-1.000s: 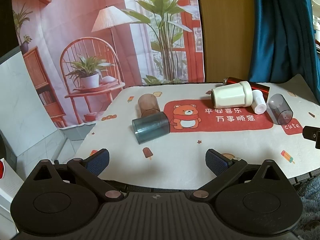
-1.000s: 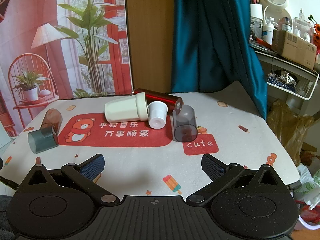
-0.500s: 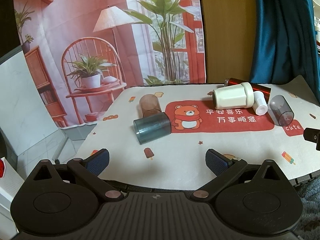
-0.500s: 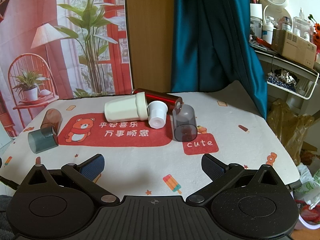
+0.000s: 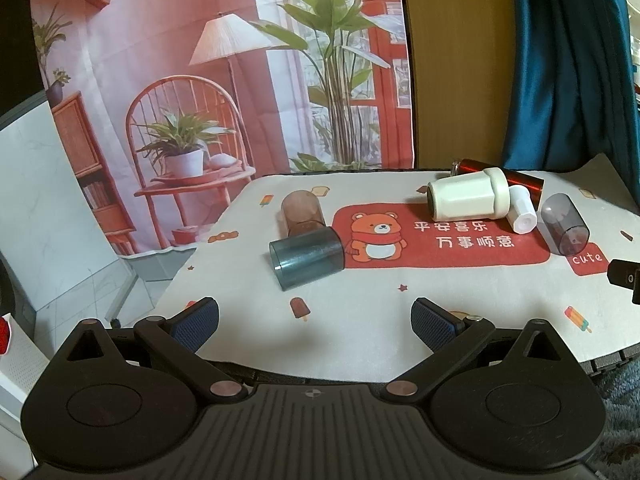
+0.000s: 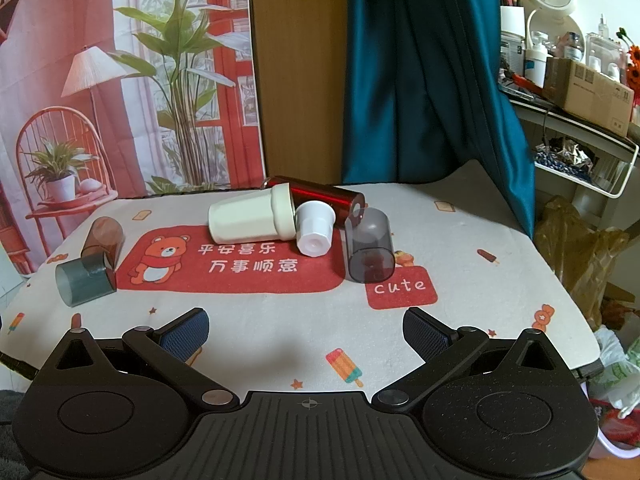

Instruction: Flip cup upright

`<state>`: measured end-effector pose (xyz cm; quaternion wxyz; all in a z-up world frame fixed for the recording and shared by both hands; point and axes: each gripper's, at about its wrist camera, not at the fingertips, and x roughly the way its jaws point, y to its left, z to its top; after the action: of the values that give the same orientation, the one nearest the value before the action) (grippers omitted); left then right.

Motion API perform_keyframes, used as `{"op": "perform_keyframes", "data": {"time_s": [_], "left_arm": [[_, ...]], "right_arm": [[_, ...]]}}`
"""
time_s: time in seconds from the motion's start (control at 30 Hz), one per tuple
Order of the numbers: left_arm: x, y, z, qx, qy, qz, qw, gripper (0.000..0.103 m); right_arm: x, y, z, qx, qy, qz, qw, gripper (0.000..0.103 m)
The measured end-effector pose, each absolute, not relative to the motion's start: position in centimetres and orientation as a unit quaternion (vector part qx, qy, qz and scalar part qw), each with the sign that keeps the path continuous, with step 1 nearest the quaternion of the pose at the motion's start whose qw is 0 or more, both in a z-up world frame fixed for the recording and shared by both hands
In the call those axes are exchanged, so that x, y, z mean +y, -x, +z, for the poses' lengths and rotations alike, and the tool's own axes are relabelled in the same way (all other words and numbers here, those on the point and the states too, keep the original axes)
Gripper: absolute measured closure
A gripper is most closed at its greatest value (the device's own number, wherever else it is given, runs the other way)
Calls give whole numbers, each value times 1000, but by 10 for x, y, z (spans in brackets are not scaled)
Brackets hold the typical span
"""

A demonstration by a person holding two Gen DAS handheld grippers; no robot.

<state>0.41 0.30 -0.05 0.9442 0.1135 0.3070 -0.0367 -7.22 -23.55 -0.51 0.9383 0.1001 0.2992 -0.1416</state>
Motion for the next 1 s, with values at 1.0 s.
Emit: {"op": "perform_keyframes", "data": {"time_s": [1.0], "left_arm": [[6,-4,1,304,-105,-32,946,0]], "right_arm": [[-237,72,-10,307,-108,-143,935,0]]}}
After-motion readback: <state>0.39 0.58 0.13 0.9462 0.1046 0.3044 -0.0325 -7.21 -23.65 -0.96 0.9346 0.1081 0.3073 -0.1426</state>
